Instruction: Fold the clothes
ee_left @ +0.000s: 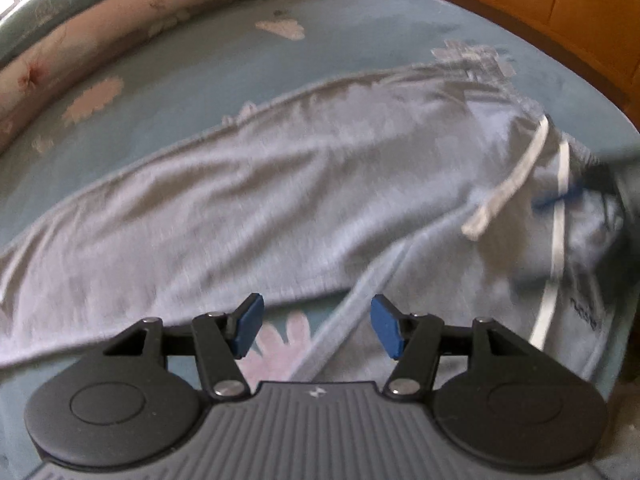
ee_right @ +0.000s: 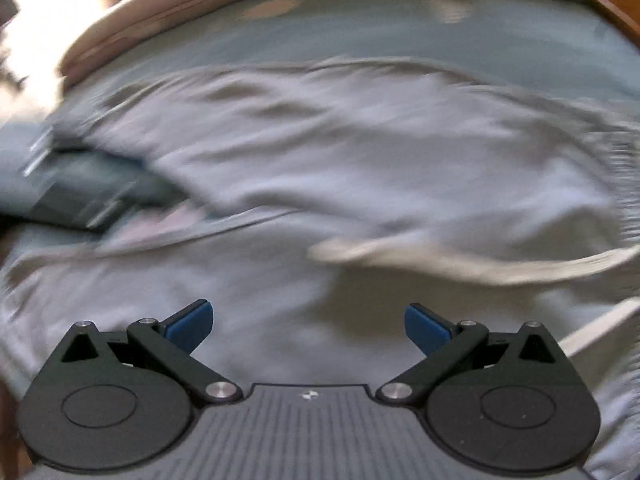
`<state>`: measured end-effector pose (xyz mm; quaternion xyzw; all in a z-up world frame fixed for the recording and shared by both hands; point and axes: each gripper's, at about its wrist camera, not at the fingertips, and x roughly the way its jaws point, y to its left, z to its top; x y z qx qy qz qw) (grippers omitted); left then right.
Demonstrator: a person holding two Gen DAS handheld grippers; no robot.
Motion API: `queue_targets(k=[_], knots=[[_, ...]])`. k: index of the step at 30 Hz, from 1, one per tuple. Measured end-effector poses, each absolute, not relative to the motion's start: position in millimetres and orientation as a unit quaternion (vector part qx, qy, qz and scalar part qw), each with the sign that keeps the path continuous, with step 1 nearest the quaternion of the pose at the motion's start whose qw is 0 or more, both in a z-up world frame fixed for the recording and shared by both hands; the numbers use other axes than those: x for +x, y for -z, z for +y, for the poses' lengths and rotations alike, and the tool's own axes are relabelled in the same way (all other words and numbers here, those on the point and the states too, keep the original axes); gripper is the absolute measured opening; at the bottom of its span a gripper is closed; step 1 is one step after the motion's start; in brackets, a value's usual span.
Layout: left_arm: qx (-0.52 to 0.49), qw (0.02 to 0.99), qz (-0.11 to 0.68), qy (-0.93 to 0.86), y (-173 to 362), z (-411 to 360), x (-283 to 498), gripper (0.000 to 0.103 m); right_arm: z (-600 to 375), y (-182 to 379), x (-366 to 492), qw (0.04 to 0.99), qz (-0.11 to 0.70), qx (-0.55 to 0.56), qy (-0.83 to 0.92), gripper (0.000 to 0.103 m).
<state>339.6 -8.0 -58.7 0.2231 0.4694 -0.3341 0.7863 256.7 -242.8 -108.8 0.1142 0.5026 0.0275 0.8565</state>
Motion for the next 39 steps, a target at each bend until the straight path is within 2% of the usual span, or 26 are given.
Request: queue_targets(k=[7,14,18,28,29,31,39], knots=[[0.202,0.787,0.476,0.337,65.9,-9.6,337.0,0.061,-296.8,113.0,317.9,0.864,0.494,0.068,0.069,0.103],[0.161,0.816,0.443,0.336,65.1,-37.7,395.7,0.061,-309.2,130.5,376.3,0.857,0.507,0.045,0.078,0.103],[0.127,0.830,0.435,0.325,71.9,-61.9,438.4,0.061,-317.1,157.0,398.3,0.834,0.541,0.068,0.090,0.103],[0.082,0.804,0.512,0.291,121.7,-92.5,490.4,0.062,-308.0,166.0,379.0,0.858,0.491,0.076,0.131,0.103],[0.081,0.804,0.514,0.290,125.3,-92.2,491.2,0.062,-307.7,166.1,378.4,0.859,0.489,0.077,0.132,0.103],[0.071,0.806,0.510,0.293,127.3,-92.5,494.5,0.072,-306.8,166.5,376.1,0.862,0.483,0.077,0.134,0.103],[0.035,0.818,0.508,0.267,128.1,-97.8,535.6,0.075,-304.4,168.4,370.3,0.875,0.459,0.072,0.134,0.103]])
